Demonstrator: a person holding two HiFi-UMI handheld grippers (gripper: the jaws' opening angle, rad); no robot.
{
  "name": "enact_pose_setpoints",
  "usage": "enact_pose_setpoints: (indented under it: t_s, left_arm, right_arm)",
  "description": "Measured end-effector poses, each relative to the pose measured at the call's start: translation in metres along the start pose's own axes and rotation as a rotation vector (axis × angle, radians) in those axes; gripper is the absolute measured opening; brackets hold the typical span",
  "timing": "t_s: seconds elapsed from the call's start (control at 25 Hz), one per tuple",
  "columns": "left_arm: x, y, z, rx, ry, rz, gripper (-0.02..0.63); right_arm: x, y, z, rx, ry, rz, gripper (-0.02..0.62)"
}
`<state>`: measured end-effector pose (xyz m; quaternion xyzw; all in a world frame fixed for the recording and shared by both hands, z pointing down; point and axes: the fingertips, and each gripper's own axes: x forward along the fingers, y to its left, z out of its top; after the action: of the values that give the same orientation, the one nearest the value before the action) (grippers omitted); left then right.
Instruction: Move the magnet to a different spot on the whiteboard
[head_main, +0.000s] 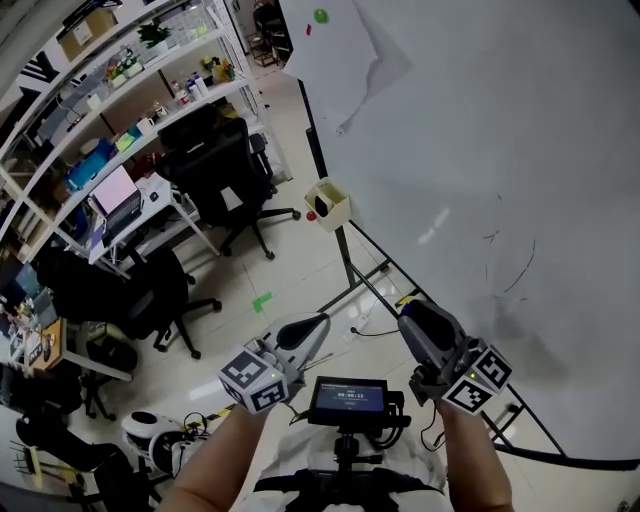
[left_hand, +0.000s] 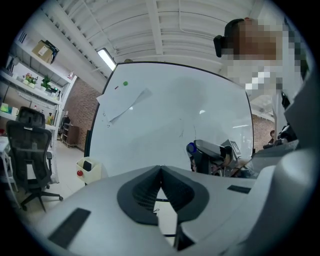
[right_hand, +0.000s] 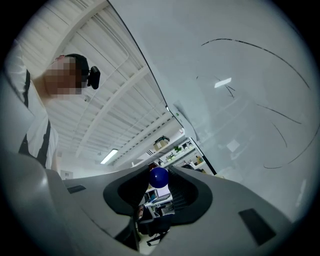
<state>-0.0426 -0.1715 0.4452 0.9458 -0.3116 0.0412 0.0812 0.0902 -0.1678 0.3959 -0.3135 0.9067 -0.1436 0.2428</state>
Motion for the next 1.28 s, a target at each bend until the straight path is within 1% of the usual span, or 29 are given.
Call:
enact_pose_setpoints:
  t_s: [0.12,0.2,0.32,0.44,0.56,0.68,0.76,0.84,0.96,1.12,1.28]
  left_arm:
    - [0.003,-0.002,-0.01,-0.014,0.039,-0.011,0.032]
    - [0.007,-0.004,-0.01,-0.011,0.055,-0.02,0.032]
    - [0.016,-0.005,-0.008,-0.002,0.057,-0.051,0.032]
    - [0.028,0.001,-0.012,-0.015,0.048,-0.088,0.032]
    - [0.046,0.008,-0.015,-0.035,0.044,-0.144,0.032]
    - [0.063,0.017,-0.011,-0.035,0.028,-0.202,0.032]
    - [0.075,0.029,-0.009,-0.026,0.015,-0.226,0.032]
    - [0.09,0.043,-0.008,-0.034,0.011,-0.254,0.032]
    - [0.109,0.058,0.0,-0.029,0.018,-0.334,0.032]
    - [0.131,0.083,0.014,-0.008,0.027,-0.431,0.032]
    - [0.138,0.103,0.022,-0.015,0.03,-0.506,0.032]
  right_arm:
    - [-0.005,0.0,-0.009,-0.02,0.018,-0.016,0.153]
    - [-0.009,-0.003,-0.009,-0.054,0.03,-0.034,0.153]
    - [-0.012,-0.008,-0.006,-0.105,0.043,-0.07,0.153]
    - [-0.015,-0.013,-0.006,-0.152,0.057,-0.105,0.153]
    - [-0.018,-0.022,-0.004,-0.187,0.057,-0.162,0.153]
    - [-0.019,-0.035,-0.002,-0.189,0.037,-0.231,0.153]
    - [-0.015,-0.044,-0.002,-0.208,0.041,-0.272,0.153]
    - [-0.009,-0.053,0.002,-0.241,0.048,-0.315,0.153]
    - [0.001,-0.065,0.013,-0.285,0.044,-0.391,0.153]
    - [0.018,-0.085,0.026,-0.309,0.022,-0.487,0.153]
    - [0.036,-0.086,0.031,-0.37,0.02,-0.564,0.153]
